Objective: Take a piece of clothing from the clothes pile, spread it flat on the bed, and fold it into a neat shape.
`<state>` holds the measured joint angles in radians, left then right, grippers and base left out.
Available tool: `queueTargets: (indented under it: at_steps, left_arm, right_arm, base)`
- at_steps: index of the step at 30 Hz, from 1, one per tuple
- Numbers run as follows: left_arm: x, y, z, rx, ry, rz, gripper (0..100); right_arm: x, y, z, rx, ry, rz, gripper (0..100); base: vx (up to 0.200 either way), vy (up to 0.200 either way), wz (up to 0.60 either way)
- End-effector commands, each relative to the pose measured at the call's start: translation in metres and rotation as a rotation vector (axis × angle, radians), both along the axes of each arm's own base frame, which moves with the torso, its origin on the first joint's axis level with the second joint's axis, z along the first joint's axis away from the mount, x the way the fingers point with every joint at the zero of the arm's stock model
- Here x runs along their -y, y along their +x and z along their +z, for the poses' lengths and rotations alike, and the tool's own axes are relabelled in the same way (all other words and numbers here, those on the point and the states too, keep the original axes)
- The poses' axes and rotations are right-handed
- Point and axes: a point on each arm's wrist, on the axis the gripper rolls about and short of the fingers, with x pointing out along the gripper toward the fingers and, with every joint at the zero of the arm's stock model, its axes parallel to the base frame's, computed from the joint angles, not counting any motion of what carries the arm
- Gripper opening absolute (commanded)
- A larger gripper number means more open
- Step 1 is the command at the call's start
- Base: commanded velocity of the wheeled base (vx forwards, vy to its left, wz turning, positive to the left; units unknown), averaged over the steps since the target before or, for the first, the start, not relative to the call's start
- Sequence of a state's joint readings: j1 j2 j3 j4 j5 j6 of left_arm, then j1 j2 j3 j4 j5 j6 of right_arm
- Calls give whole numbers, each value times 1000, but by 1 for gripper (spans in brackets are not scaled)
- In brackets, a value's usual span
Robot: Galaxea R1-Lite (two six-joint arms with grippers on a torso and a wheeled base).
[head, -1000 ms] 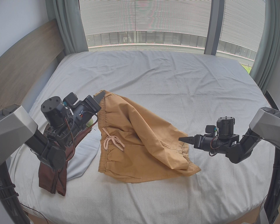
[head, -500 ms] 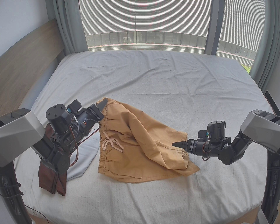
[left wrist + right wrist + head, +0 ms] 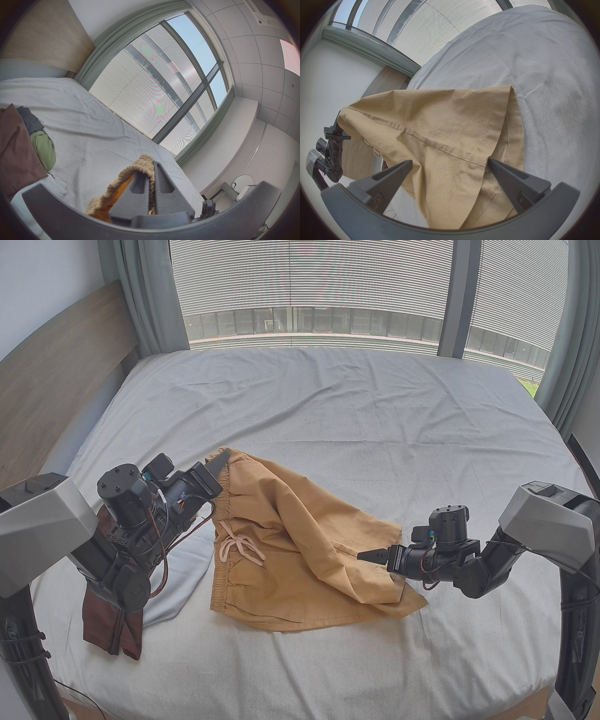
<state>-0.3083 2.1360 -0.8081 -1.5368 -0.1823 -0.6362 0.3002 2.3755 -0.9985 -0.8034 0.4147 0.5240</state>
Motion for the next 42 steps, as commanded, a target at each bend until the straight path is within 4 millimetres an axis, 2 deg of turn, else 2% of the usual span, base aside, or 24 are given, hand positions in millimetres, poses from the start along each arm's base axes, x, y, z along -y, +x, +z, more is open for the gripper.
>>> queueTargets:
  at_steps: [1, 8, 18, 22, 23, 32, 33, 42]
  left_arm:
    - [0, 0, 0, 0, 0, 0, 0]
    - [0, -1, -2, -6, 2, 0, 0]
    - [0, -1, -3, -9, 2, 1, 0]
    - [0, -1, -3, -9, 2, 1, 0]
    - [0, -1, -3, -9, 3, 0, 0]
    - [-1, -2, -2, -9, 0, 1, 0]
    - [-1, -2, -2, -9, 0, 1, 0]
    - [0, -1, -2, -7, 0, -1, 0]
  right_arm:
    - [-4, -1, -2, -2, 6, 8, 100]
    - [-14, 7, -3, 51, 28, 26, 100]
    - [-15, 10, 2, 80, 76, 4, 100]
    - [-14, 10, -2, 80, 77, 4, 100]
    - [-15, 11, -8, 77, 76, 6, 100]
    - [-17, 15, -13, 80, 77, 7, 100]
    - [-18, 14, -13, 79, 77, 9, 0]
    - [-17, 15, -14, 81, 77, 7, 0]
  base:
    - [0, 0, 0]
    - [0, 0, 0]
    - [0, 0, 0]
    - [0, 0, 0]
    - [0, 0, 0]
    - [0, 0, 0]
    - [0, 0, 0]
    - [0, 0, 0]
